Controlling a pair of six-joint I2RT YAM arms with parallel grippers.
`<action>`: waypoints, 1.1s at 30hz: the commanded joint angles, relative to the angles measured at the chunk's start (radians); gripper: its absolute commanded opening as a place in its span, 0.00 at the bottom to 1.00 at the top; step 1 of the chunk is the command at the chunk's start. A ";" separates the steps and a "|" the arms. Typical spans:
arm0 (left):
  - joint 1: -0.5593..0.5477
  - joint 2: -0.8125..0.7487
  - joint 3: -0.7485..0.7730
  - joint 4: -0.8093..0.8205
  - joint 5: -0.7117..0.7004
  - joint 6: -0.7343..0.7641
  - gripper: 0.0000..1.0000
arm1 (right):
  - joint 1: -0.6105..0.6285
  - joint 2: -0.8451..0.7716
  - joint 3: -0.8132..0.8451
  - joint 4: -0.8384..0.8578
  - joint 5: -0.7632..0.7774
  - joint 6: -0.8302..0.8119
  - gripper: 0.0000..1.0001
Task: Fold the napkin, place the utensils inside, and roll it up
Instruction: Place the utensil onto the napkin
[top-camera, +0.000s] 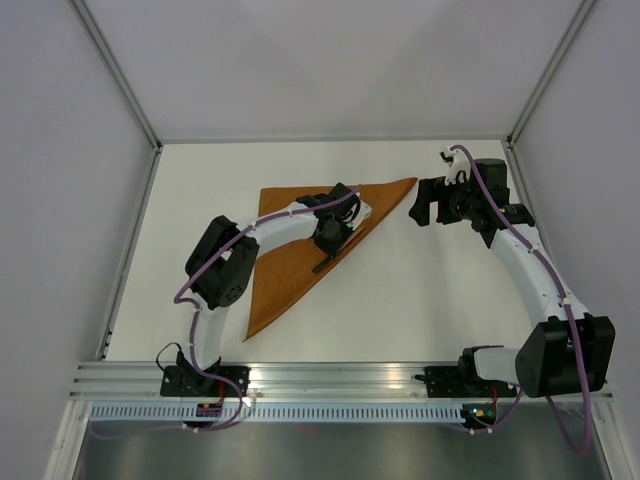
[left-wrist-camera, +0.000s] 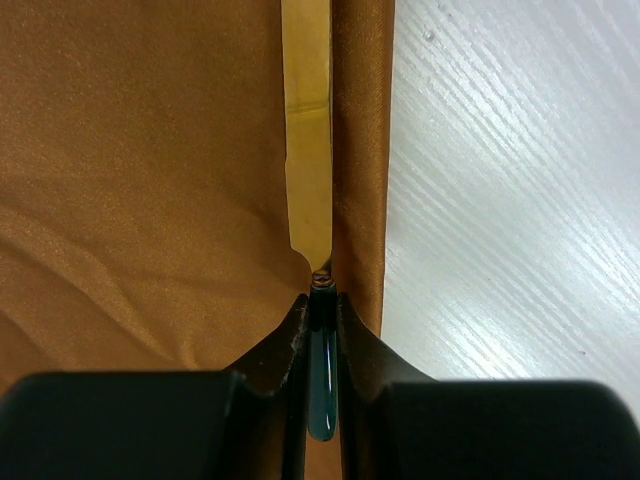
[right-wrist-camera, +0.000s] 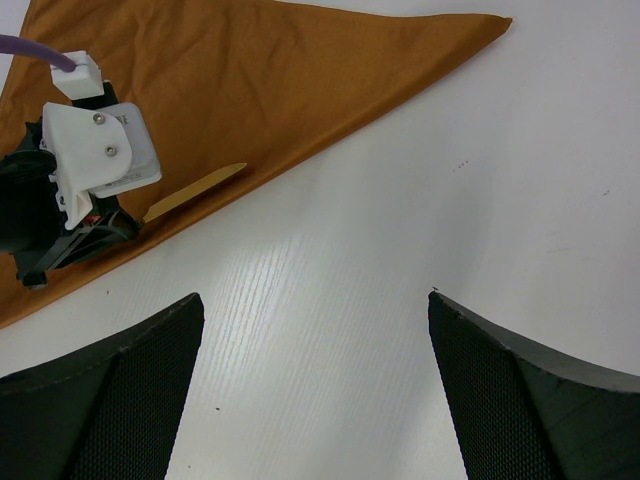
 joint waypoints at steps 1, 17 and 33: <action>-0.003 0.020 0.046 -0.013 -0.010 -0.030 0.16 | 0.005 -0.029 0.021 0.012 0.014 0.006 0.98; -0.006 0.025 0.042 -0.011 0.002 -0.030 0.33 | 0.005 -0.024 0.019 0.010 0.010 0.006 0.98; -0.004 -0.015 0.057 -0.008 0.019 -0.030 0.38 | 0.005 -0.026 0.019 0.010 0.008 0.004 0.98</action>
